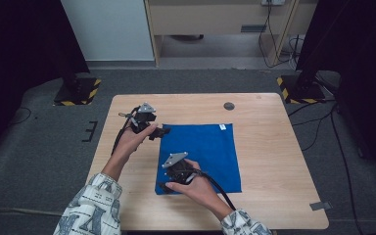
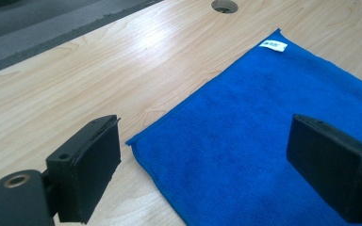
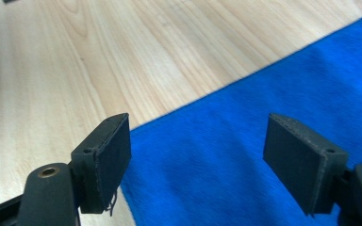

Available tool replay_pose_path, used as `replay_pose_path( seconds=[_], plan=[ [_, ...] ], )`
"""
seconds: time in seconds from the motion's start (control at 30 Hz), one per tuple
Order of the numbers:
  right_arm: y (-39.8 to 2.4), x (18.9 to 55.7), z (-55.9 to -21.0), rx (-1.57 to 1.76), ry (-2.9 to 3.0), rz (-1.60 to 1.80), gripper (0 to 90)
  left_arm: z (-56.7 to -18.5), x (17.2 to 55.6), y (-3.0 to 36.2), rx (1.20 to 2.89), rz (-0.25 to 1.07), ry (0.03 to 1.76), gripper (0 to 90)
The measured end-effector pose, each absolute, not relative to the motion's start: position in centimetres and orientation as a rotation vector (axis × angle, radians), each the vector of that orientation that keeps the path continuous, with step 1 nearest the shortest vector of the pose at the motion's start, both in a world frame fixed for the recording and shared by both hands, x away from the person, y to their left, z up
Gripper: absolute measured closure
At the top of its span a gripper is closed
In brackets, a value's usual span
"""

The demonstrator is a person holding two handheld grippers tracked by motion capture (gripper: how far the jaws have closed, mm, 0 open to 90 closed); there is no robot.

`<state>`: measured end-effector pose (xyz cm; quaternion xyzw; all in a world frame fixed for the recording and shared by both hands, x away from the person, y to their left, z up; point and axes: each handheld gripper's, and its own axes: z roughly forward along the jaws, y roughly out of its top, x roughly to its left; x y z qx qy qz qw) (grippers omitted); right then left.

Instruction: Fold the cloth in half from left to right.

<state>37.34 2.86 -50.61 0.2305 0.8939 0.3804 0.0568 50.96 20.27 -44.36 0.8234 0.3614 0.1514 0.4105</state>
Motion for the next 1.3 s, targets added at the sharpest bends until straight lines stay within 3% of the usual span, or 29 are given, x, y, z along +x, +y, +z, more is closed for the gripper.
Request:
replay_pose_path(
  seconds=[0.63, 0.77, 1.1, 1.3],
  plan=[
    [4.4, 36.1, -51.3, 0.661, 2.712, 1.149, 69.8, -44.8, 51.9, 21.2, 2.089, 0.383, 0.934, 14.4],
    [4.2, 35.6, -51.6, 0.673, 2.707, 1.150, 68.3, -45.0, 51.5, 21.6, 2.082, 0.386, 0.950, 14.4],
    [5.3, 34.4, -52.3, 0.655, 2.717, 1.128, 49.2, -45.2, 51.5, 21.8, 2.091, 0.408, 0.947, 14.3],
    [5.8, 34.1, -52.6, 0.658, 2.676, 1.082, 58.0, -45.6, 51.6, 21.8, 2.103, 0.409, 0.936, 15.5]
  ],
)
